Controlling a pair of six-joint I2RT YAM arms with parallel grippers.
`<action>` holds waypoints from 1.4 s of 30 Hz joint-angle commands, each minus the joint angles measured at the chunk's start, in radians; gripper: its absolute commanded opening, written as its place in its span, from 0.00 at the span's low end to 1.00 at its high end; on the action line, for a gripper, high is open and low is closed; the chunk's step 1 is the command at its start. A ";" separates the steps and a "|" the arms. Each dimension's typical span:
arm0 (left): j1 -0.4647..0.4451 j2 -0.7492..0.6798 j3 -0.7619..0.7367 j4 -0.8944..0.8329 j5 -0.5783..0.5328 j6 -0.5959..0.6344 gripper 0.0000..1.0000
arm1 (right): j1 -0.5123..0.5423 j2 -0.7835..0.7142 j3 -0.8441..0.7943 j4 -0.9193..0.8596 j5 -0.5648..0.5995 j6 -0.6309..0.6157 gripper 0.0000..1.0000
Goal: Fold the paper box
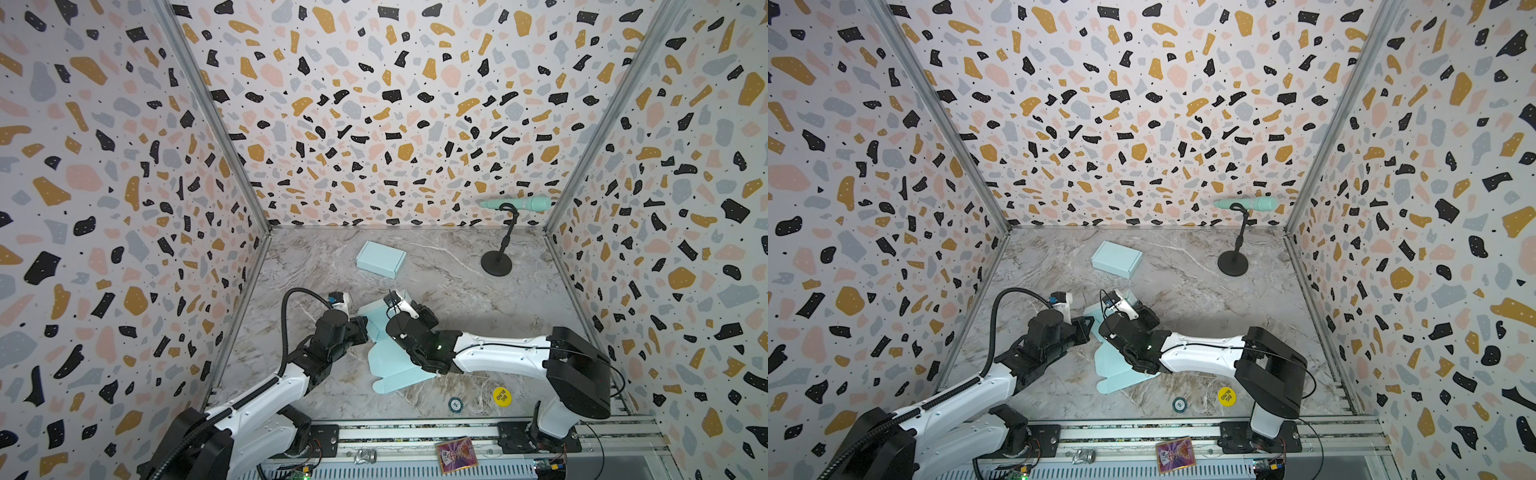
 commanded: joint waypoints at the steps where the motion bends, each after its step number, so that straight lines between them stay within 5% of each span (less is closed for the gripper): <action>1: -0.020 0.002 0.005 0.141 0.061 0.014 0.00 | 0.011 -0.080 -0.017 -0.013 -0.072 0.046 0.22; 18: -0.020 0.056 -0.016 0.154 0.012 0.065 0.00 | 0.019 -0.257 -0.179 0.066 -0.312 0.171 0.63; 27: -0.020 0.061 0.010 0.082 -0.035 0.168 0.00 | 0.033 -0.522 -0.300 0.134 -0.482 0.023 0.78; 30: -0.021 0.068 0.036 0.051 -0.033 0.236 0.00 | -0.042 -0.616 -0.296 0.088 -0.661 -0.029 0.84; 35: -0.051 0.114 0.111 -0.036 -0.023 0.348 0.00 | -0.186 -0.522 -0.153 -0.099 -0.926 -0.127 0.86; 42: -0.115 0.194 0.172 -0.057 -0.042 0.425 0.00 | -0.283 -0.363 -0.068 -0.107 -1.103 -0.160 0.86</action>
